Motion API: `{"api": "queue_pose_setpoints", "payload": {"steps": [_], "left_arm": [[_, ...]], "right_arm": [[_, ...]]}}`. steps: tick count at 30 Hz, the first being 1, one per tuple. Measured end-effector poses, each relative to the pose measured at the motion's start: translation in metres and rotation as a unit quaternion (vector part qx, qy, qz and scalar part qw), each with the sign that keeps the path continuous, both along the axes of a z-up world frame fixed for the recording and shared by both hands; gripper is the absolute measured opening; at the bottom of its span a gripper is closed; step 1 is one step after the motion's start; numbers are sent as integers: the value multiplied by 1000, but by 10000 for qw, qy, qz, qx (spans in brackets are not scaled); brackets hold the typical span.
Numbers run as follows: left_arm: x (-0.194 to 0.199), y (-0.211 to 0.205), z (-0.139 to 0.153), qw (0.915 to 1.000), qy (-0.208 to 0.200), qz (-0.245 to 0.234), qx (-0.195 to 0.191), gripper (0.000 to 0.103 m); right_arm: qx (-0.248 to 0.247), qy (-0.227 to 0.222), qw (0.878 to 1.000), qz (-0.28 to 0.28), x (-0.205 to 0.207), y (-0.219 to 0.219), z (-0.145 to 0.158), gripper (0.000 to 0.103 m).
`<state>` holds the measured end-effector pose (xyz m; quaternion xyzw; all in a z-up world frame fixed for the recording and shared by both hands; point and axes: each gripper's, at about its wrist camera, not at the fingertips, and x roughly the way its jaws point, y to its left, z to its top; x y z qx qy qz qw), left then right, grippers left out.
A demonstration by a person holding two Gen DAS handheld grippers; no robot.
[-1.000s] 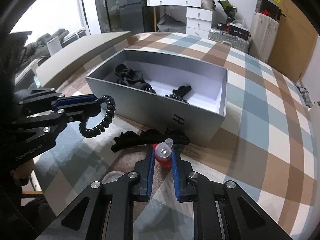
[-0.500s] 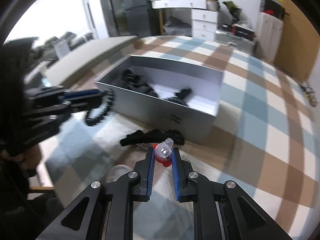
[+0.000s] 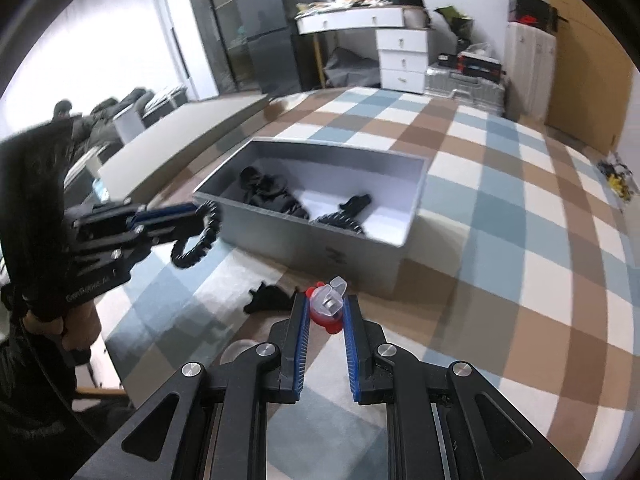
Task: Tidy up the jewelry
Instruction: 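Carry the hair tie and the ring holder into the box with both tools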
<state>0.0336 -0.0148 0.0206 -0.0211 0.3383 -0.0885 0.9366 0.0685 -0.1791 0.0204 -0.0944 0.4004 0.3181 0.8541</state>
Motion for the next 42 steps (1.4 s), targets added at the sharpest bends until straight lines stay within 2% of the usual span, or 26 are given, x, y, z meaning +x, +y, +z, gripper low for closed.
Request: {"api": "queue_pose_setpoints", "payload": {"steps": [12,28,37,42], "left_arm": [[-1,7,11,9994,-256,200,-122,5],[20,13,17,9988,-284,389,-129,5],[49,8,10,9990,-83,440,-98,5],[63,-5,0,9992,68,383,108,5]], "right_arm": [[593,-340,9970,-373,3,-13,23,16],[668,-293,9956,-593,21,8,14,16],[871,-182,9930,-782,39,11,12,16],[939,-13,9921,-830,50,17,7,16]]}}
